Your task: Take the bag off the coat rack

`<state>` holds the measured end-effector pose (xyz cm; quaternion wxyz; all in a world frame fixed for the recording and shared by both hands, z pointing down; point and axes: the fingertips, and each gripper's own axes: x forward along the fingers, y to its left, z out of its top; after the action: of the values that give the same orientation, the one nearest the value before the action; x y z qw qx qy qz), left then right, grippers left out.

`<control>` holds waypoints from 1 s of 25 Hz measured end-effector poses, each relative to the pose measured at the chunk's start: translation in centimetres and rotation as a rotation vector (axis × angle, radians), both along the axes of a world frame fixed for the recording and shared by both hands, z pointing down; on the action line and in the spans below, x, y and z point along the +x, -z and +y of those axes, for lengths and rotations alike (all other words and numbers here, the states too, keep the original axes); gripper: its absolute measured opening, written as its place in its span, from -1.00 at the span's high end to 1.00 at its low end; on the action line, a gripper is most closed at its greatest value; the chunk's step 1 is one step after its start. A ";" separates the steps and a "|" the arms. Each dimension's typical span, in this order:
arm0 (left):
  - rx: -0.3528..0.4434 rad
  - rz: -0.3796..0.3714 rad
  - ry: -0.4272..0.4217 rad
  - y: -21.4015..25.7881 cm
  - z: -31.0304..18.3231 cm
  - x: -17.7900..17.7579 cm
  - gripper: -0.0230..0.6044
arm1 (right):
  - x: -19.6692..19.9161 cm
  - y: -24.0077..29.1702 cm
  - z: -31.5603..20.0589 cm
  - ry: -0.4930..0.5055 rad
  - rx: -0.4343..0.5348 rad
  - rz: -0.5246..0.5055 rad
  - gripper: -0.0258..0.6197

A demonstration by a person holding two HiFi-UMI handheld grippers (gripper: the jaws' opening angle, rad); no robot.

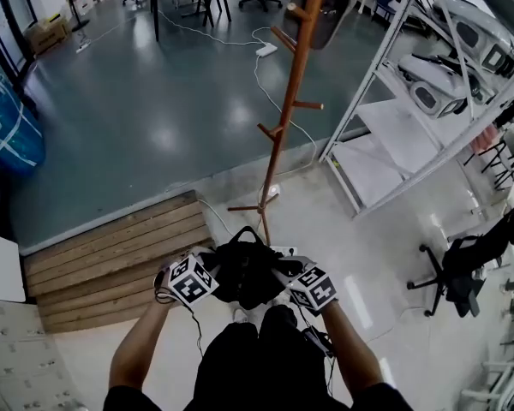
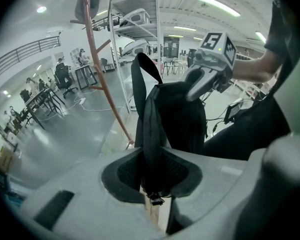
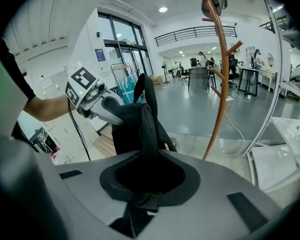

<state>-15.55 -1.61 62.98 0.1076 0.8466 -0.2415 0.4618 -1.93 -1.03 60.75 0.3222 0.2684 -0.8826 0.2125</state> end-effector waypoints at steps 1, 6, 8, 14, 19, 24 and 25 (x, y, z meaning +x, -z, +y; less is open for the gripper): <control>-0.003 0.003 0.004 0.0 0.4 0.3 0.68 | 0.3 0.0 0.3 0.010 -0.003 0.004 0.72; -0.016 0.015 0.025 -0.1 2.1 2.1 0.68 | 2.0 0.2 1.0 0.073 -0.003 0.002 0.72; -0.020 0.019 0.036 0.0 2.6 2.9 0.68 | 2.8 0.3 1.1 0.112 -0.006 0.002 0.72; -0.041 0.030 0.098 0.0 4.0 5.9 0.68 | 5.7 0.4 1.1 0.240 -0.023 0.013 0.72; -0.055 0.050 0.164 -0.1 4.8 7.8 0.68 | 7.5 0.5 0.8 0.316 -0.029 0.017 0.72; -0.061 0.060 0.195 -0.2 5.5 9.5 0.68 | 8.9 0.3 0.7 0.358 -0.035 0.021 0.72; -0.061 0.060 0.199 -0.3 5.6 9.8 0.68 | 9.1 0.2 0.7 0.363 -0.037 0.022 0.72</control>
<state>-5.77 4.01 63.23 0.1856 0.8282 -0.3070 0.4306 7.19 -0.30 60.53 0.3699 0.1009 -0.9089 0.1641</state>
